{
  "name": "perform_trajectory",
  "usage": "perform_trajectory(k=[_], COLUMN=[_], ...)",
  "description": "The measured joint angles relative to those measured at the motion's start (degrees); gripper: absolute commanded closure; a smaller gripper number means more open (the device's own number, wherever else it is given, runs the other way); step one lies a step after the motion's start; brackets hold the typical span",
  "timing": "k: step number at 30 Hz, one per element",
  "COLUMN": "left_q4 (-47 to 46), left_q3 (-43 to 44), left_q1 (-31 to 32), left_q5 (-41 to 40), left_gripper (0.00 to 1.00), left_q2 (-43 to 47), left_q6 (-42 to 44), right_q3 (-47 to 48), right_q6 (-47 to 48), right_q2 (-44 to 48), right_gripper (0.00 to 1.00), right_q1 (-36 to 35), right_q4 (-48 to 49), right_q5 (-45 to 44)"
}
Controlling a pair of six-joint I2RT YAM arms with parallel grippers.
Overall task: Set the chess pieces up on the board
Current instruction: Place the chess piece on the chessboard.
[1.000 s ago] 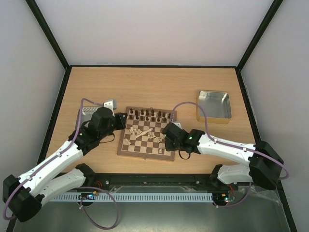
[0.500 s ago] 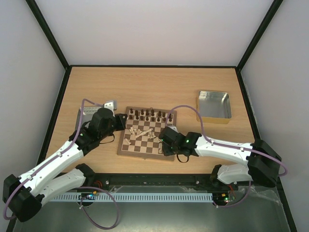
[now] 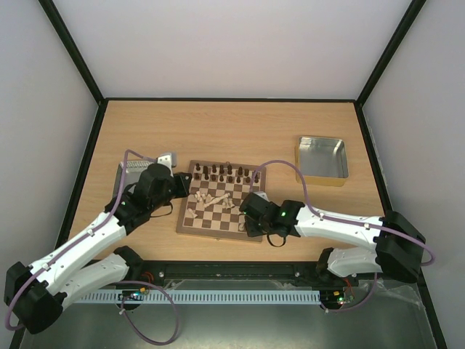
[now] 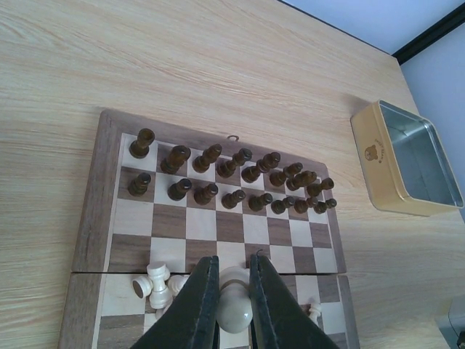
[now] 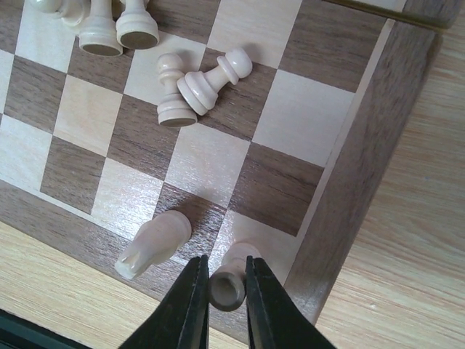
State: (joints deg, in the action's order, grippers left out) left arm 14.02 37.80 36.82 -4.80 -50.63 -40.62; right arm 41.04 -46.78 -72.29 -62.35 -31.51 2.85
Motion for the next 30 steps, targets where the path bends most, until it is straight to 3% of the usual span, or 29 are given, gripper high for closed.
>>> perform_trajectory(k=[3, 11, 15, 21, 25, 30], left_q4=[-0.2, -2.1, -1.1, 3.5, 6.6, 9.6], left_q3=[-0.2, 1.0, 5.9, 20.3, 27.1, 28.9], left_q1=[0.0, 2.2, 8.9, 21.9, 25.7, 28.0], left_q5=[0.9, 6.2, 5.3, 0.7, -2.2, -4.3], left_gripper=[0.88, 0.88, 0.88, 0.89, 0.9, 0.9], left_q2=[0.0, -3.0, -10.3, -27.6, -38.0, -45.3], left_q6=[0.3, 4.7, 6.9, 9.4, 9.8, 8.5], right_q3=[0.0, 2.1, 1.4, -2.9, -5.3, -10.2], right_q6=[-0.9, -6.0, -11.6, -18.4, -20.0, -20.9], right_q2=[0.1, 7.2, 13.9, 23.6, 27.1, 31.1], right_gripper=[0.71, 0.65, 0.63, 0.62, 0.62, 0.61], right_q1=[0.0, 0.0, 0.0, 2.4, 7.5, 12.9], right_q4=[-0.3, -4.5, -5.7, -6.1, -5.7, -5.1], right_q5=[-0.4, -7.3, -13.9, -23.6, -26.4, -27.2])
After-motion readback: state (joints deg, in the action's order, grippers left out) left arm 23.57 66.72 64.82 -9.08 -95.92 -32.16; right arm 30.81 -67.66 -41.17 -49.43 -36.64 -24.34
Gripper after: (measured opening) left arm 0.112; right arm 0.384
